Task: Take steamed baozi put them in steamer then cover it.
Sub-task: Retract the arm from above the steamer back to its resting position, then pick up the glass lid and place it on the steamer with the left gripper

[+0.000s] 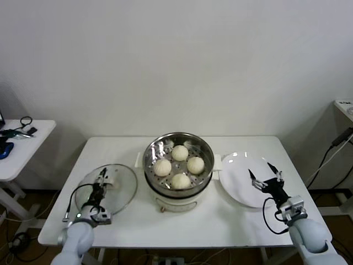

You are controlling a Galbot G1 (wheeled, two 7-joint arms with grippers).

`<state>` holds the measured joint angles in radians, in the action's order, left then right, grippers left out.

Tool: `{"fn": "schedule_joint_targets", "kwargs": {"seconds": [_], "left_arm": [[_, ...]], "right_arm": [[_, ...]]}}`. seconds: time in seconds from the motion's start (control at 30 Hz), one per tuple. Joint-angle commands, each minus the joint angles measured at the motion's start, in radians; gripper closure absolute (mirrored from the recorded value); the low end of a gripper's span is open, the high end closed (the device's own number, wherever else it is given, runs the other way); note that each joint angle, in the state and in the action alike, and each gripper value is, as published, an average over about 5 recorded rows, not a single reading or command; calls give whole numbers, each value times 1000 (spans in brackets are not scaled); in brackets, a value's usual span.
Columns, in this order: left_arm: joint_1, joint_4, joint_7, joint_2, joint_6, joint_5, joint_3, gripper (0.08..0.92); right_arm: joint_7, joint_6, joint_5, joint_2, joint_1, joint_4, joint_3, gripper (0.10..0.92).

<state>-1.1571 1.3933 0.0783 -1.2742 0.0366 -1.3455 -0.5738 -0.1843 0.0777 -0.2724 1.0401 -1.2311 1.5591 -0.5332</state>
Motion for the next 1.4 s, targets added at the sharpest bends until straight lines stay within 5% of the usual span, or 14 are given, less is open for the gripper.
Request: {"fn": "schedule_joint_targets", "kwargs": {"seconds": [0.03,0.43,0.97,1.2,1.4], "left_arm": [[9,-8,7,2,6,16,-1,519],[-59,139,18,39,-34,66,-3,841],[-345,646,-6,126,-414,75,-31,852],[-377,739,-17,177,-495,110,-4,852],[-311,798,-36,288,-605,181,125,852]], "right_arm": [[-4,4,12,8,1,-4,-4,203],[-9,13,19,8,5,-18,-12,203],[-19,21,19,-4,37,-48,-5,203],[-24,24,20,-13,57,-68,11,203],[-23,24,32,-20,86,-86,45,203]]}}
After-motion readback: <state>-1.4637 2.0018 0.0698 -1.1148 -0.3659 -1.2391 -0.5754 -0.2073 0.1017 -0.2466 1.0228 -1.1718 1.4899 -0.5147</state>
